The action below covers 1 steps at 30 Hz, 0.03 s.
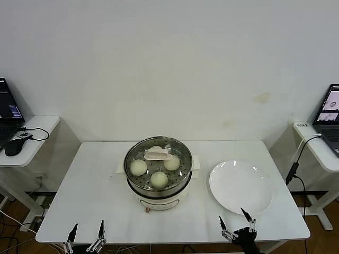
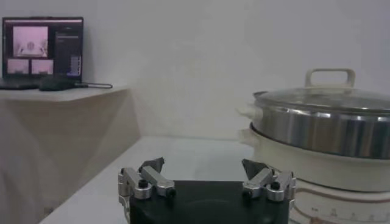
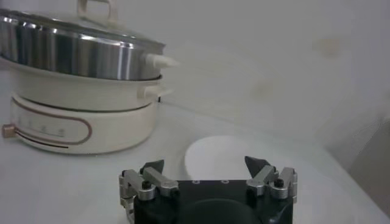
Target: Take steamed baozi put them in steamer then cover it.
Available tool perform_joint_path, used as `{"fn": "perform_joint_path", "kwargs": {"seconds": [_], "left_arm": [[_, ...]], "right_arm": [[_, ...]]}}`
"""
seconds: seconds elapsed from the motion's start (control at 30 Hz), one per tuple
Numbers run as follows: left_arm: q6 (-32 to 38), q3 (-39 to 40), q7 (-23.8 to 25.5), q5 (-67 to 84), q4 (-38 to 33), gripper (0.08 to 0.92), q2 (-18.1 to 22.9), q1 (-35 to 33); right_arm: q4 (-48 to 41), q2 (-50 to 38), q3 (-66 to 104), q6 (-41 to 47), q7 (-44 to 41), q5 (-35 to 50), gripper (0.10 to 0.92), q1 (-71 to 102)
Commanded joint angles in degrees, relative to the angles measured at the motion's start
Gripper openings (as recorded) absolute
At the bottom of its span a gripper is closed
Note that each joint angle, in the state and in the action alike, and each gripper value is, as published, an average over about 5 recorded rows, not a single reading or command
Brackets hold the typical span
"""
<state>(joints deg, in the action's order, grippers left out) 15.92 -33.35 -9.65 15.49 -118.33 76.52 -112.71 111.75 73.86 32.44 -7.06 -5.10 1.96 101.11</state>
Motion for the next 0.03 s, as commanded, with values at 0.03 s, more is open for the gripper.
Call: {"fn": "perform_joint_path", "kwargs": {"seconds": [0.03], "left_arm": [[1.2,-0.2,0.3,2.4,0.6,0.823,0.1,-1.0]], "right_arm": [[1.0,0.1,-0.9,2.0,0.5,0.6,0.823,0.4]]}}
